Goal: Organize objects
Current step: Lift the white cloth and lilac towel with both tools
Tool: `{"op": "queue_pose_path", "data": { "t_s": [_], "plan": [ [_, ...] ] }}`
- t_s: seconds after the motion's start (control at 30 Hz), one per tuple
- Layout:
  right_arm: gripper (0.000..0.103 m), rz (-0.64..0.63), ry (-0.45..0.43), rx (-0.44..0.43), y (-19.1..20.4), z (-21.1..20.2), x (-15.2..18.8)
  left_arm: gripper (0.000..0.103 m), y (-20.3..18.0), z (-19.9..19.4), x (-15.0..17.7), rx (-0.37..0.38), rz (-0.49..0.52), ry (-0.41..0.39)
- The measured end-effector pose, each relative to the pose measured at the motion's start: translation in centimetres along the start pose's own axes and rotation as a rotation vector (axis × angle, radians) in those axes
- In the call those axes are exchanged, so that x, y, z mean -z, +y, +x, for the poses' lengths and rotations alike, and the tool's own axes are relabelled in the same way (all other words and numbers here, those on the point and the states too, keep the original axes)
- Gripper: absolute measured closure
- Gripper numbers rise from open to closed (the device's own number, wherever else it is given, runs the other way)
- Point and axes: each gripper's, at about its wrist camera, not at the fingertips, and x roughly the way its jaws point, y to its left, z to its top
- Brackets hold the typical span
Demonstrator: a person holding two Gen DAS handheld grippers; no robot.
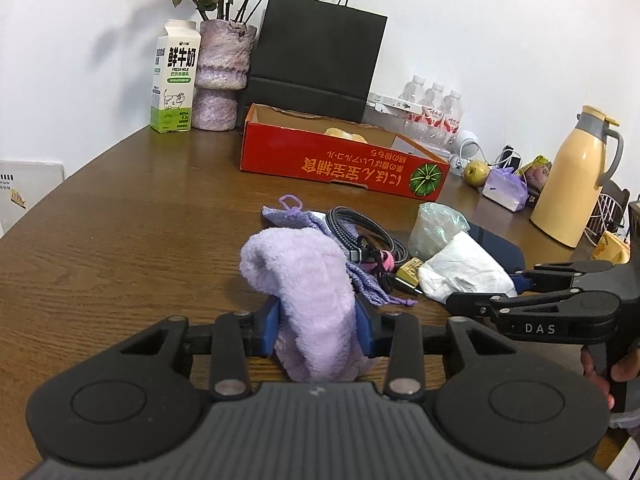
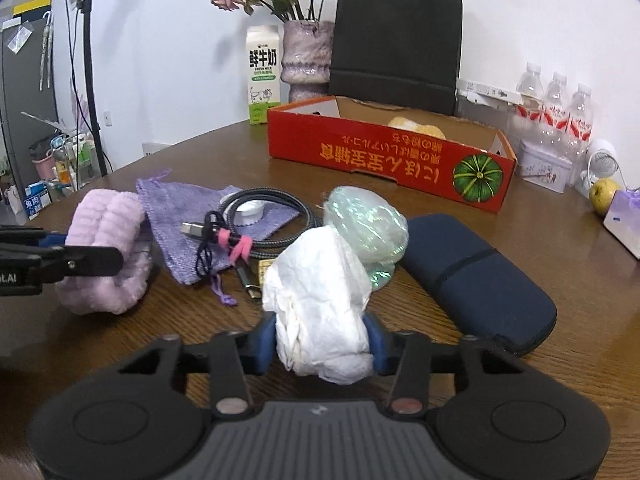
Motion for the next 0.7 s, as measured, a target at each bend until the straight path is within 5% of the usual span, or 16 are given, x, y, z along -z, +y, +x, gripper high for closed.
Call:
{"op": "queue_pose_path", "data": {
  "t_s": [0.5, 0.7],
  "plan": [
    [0.066, 0.06, -0.108, 0.002, 0.9, -2.5, 0.0, 0.063, -1.3, -1.5, -0.7, -0.066, 0.049, -0.052],
    [0.066, 0.081, -0.148, 0.001, 1.1, -3.0, -0.4, 0.069, -1.8, -1.9, -1.7, -0.052, 0.052, -0.097]
  ]
}}
